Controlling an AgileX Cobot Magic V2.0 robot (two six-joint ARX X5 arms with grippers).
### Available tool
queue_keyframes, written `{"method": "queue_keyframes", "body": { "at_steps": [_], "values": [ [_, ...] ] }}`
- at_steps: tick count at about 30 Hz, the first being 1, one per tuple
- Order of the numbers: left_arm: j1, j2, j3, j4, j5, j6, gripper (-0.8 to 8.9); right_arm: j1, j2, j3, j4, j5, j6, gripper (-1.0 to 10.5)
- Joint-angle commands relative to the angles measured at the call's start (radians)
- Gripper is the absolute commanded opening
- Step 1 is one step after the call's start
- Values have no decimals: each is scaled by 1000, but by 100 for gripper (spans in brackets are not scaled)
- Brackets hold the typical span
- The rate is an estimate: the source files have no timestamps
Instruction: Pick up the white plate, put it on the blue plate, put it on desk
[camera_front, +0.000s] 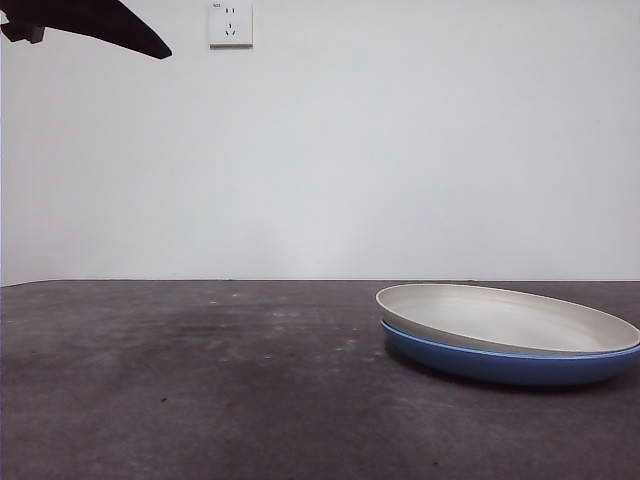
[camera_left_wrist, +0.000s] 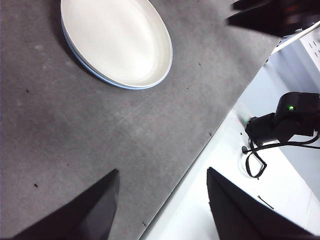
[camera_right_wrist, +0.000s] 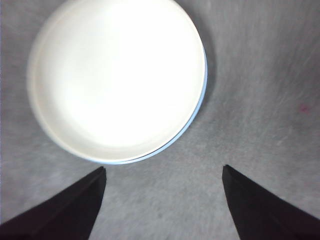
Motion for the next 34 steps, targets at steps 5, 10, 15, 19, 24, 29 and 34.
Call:
{"method": "queue_keyframes", "body": {
  "at_steps": [5, 10, 15, 19, 24, 29, 34],
  "values": [
    [-6, 6, 10, 8, 6, 16, 281, -20, 175, -105, 229, -21, 31, 371],
    [-6, 6, 10, 8, 6, 16, 281, -20, 288, -108, 326, -20, 37, 370],
    [-6, 6, 10, 7, 6, 16, 281, -21, 401, -108, 409, -20, 42, 300],
    [-6, 6, 10, 3, 6, 16, 281, -21, 455, -108, 467, -24, 55, 257],
    [-6, 6, 10, 3, 6, 16, 280, -21, 481, -108, 504, -40, 57, 146],
    [-6, 6, 10, 3, 6, 16, 281, -29, 486, -108, 531, -38, 69, 58],
    [-6, 6, 10, 3, 6, 16, 280, -55, 486, -108, 537, -39, 83, 11]
  ]
}}
